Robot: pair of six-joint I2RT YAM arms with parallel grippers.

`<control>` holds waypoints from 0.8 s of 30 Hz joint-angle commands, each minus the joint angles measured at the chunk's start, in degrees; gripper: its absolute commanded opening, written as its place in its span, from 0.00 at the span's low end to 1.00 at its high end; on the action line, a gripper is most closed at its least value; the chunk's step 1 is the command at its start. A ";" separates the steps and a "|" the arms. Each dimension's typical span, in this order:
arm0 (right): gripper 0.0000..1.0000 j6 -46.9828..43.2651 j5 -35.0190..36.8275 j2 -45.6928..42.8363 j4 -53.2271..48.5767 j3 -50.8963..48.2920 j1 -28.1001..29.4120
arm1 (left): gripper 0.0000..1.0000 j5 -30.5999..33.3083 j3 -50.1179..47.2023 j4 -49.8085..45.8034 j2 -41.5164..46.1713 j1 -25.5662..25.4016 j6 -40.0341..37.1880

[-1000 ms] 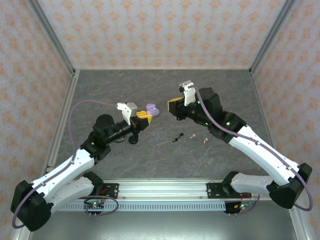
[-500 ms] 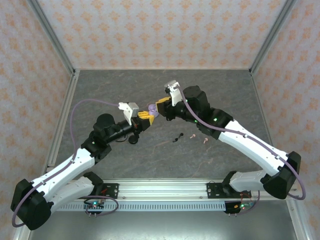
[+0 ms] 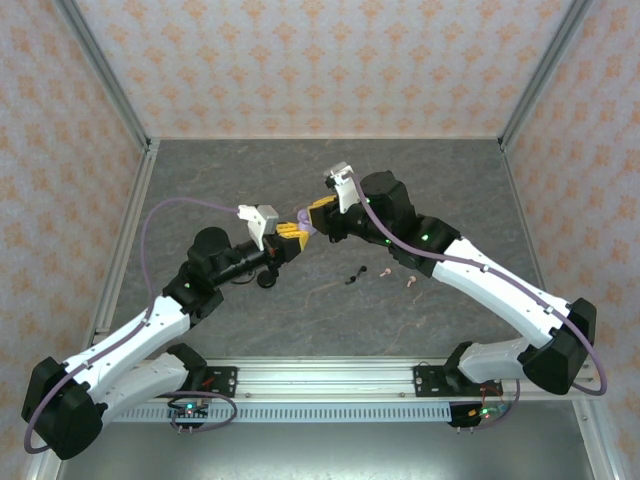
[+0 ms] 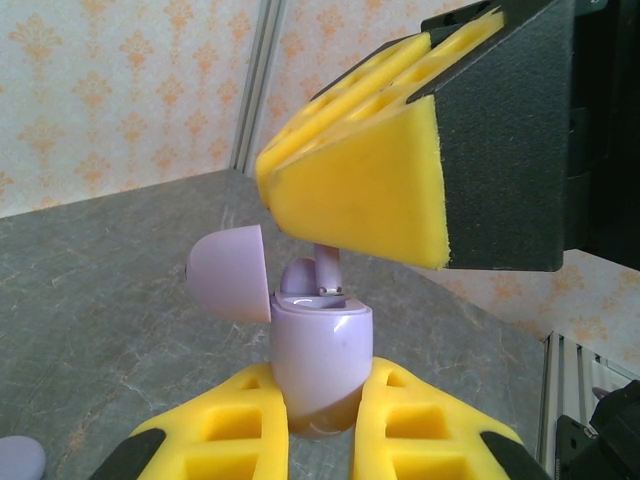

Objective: Insert the wireless bluetooth earbuds into the charging case

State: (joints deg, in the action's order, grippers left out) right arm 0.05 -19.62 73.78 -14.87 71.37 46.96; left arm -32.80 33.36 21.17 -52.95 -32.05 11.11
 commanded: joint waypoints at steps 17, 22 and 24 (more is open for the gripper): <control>0.22 -0.67 -5.34 0.28 -2.43 1.79 0.46 | 0.00 -0.53 2.06 2.89 -0.14 -0.66 0.47; 0.24 -0.19 -6.55 0.15 -2.44 2.93 0.43 | 0.00 -0.76 2.01 4.01 -0.14 -0.78 1.04; 0.24 -0.07 -6.85 0.12 -2.35 3.31 0.46 | 0.00 -0.78 1.73 5.03 -0.06 -0.77 1.57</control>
State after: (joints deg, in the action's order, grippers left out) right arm -0.51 -23.68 73.80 -16.34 72.27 46.96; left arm -33.04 33.39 21.69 -53.04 -32.29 11.57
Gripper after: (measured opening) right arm 0.238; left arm 0.137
